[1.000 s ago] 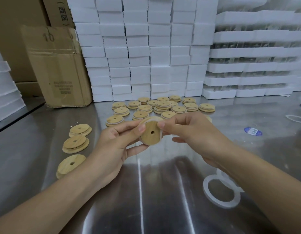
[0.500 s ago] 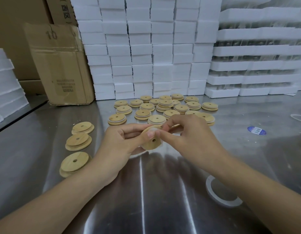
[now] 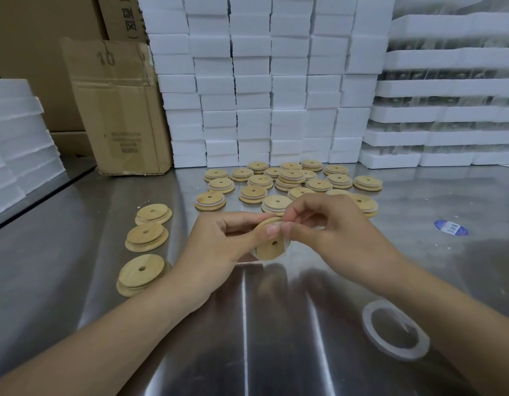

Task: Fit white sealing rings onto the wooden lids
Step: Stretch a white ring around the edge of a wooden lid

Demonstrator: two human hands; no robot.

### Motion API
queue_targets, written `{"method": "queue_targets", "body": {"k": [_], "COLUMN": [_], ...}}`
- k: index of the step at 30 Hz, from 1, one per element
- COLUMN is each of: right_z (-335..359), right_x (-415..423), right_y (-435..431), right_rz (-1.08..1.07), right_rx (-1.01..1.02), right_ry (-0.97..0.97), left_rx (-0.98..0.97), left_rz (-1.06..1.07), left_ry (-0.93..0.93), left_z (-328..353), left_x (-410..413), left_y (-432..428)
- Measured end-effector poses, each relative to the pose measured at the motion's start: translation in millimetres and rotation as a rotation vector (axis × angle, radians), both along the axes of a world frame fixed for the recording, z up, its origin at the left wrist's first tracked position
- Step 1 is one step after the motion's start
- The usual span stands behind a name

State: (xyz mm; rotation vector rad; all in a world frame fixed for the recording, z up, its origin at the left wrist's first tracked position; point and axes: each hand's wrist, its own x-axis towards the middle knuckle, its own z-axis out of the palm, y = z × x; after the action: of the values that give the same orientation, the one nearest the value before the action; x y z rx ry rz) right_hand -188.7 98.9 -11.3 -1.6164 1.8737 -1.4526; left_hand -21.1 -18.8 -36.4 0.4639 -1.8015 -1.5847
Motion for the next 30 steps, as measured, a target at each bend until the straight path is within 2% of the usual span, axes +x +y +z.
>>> {"method": "queue_targets", "body": {"k": [5, 8, 13, 22, 27, 30], "right_z": [3, 4, 5, 1, 8, 7], "right_x": [3, 4, 7, 12, 8, 6], "right_y": [1, 0, 2, 7, 7, 5], "right_rz": [0.057, 0.062, -0.008, -0.15, -0.015, -0.037], "right_rx": [-0.026, -0.049, -0.047, 0.018, 0.017, -0.024], "right_ry": [-0.249, -0.301, -0.255, 0.251, 0.037, 0.081], "left_rx": [0.145, 0.23, 0.22, 0.141, 0.213, 0.266], "left_rz": [-0.022, -0.018, 0.059, 0.102, 0.039, -0.006], "left_ry": [0.033, 0.06, 0.122, 0.149, 0.15, 0.133], "left_z": [-1, -4, -4, -4, -4, -3], "left_x": [-2, -5, -9, -9, -7, -6], "left_y": [-2, -1, 4, 6, 3, 1]}}
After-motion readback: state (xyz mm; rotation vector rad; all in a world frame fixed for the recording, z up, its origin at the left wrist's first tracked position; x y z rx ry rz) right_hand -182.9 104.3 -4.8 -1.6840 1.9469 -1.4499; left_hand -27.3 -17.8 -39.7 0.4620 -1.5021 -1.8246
